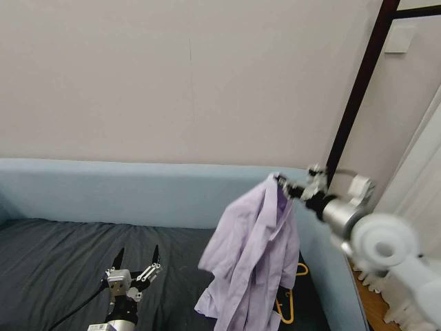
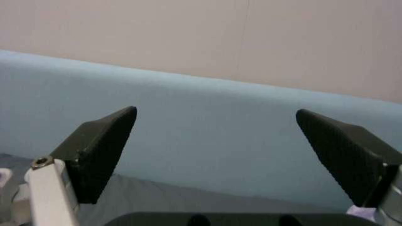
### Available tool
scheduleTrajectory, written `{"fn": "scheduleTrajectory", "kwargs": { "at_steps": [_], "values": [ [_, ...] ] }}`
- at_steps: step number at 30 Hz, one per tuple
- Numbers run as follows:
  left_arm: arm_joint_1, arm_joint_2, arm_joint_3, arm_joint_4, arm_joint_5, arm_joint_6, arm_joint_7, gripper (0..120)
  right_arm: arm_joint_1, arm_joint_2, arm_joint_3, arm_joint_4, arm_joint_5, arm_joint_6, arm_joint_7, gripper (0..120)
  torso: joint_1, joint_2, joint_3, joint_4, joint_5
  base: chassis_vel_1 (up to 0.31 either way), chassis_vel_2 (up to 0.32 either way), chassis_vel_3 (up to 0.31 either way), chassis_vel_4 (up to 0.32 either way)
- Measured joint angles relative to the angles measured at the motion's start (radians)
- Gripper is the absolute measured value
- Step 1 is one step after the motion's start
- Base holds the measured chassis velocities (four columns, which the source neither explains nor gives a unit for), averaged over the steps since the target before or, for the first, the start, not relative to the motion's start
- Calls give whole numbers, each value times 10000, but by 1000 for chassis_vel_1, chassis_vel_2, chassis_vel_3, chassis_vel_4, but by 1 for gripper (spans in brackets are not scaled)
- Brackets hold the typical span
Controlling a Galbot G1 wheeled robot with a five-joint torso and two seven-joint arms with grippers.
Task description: Pick up the clothes from the sofa and hang them on the clothes hanger.
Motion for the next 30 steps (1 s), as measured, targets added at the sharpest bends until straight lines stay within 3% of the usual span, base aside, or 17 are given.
{"fn": "scheduleTrajectory", "kwargs": {
  "at_steps": [4,14,22,26,30],
  "values": [
    [20,-1,-145,72,45,-2,-21,100,-421,1698,-904,-1806,-1712,407,-340,0,0,0,0,4,-1,0,0,0,0],
    [13,-6,-335,113,47,-6,-46,100,127,3709,-1755,-5187,-3411,1729,-1117,0,-1,0,0,1,-2,0,0,0,0],
    [-122,-5,-359,290,43,-10,-50,100,386,4141,-1954,-5502,-3297,1844,-1109,2,0,0,0,1,-1,0,0,0,0],
    [-194,-31,-314,368,42,-16,-50,100,422,4009,-2063,-4943,-2915,1767,-1267,14,0,0,0,2,0,0,0,0,0],
    [-266,-45,-233,440,56,-44,-52,100,257,3436,-2012,-3644,-2384,2052,-2277,34,-1,1,-2,3,0,0,0,0,0]
  ]
}}
